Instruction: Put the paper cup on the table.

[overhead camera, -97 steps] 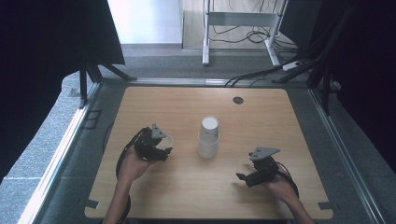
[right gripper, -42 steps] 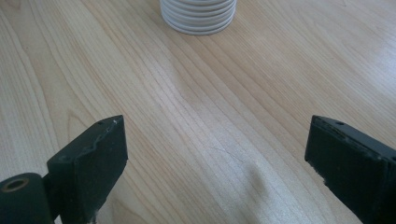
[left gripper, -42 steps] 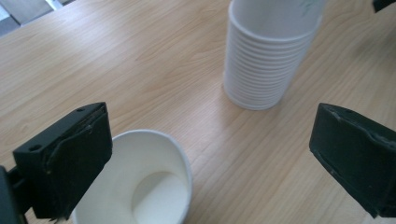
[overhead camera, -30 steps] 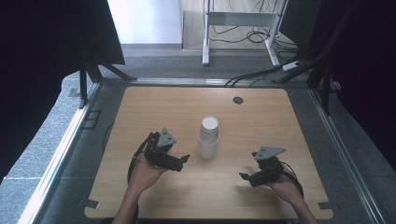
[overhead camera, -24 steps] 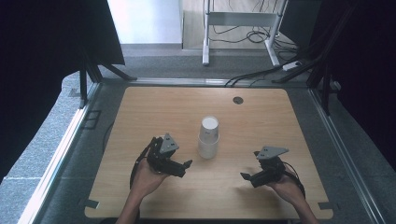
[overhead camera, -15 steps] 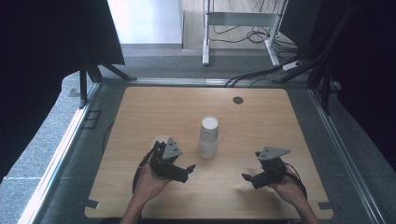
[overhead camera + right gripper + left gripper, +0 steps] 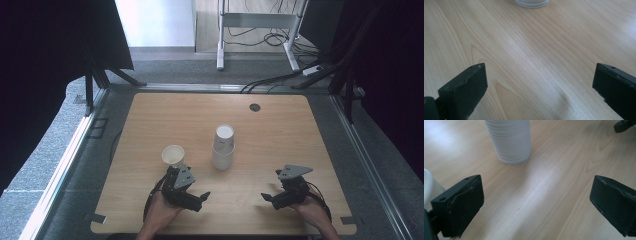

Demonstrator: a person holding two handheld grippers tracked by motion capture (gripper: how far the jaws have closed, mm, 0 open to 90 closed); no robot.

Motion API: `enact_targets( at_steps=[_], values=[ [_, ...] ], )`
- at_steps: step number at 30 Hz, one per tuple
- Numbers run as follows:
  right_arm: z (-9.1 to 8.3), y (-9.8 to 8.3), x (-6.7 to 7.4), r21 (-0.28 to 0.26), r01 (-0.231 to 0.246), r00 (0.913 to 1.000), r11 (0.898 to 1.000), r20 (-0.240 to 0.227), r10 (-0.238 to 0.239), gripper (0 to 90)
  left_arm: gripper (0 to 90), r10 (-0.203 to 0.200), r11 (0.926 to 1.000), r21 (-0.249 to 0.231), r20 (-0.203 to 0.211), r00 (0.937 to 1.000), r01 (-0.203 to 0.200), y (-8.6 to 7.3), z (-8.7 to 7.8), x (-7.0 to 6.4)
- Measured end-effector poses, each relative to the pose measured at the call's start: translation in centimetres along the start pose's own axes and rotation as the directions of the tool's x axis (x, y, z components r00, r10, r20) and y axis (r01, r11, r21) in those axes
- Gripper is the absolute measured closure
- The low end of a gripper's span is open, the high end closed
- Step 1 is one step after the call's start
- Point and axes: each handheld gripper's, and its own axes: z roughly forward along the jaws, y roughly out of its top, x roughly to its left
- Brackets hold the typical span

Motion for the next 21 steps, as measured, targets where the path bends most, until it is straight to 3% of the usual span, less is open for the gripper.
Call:
enact_targets(
  at_steps=[6, 14, 17, 21],
  values=[
    [0.7, -0.9, 0.3, 0.038, 0.020, 0.9998, 0.999, 0.005, -0.020, 0.0, 0.0, 0.029, 0.9965, 0.078, 0.008, 0.9996, -0.029, -1.5, 1.7, -0.6],
    [1.4, -1.4, 0.6, 0.064, 0.032, 0.9995, 0.997, -0.010, -0.031, 0.0, 0.0, 0.051, 0.9852, 0.163, 0.019, 0.9985, -0.053, -2.4, 3.5, -1.2],
    [1.6, -1.6, 0.6, 0.075, 0.029, 0.9995, 0.997, -0.013, -0.028, 0.0, 0.0, 0.061, 0.9814, 0.181, 0.020, 0.9979, -0.064, -2.5, 3.8, -1.3],
    [1.8, -1.7, 0.7, 0.089, 0.032, 0.9993, 0.996, -0.021, -0.031, 0.0, 0.0, 0.060, 0.9815, 0.181, 0.022, 0.9980, -0.062, -2.5, 3.9, -1.4]
  ],
)
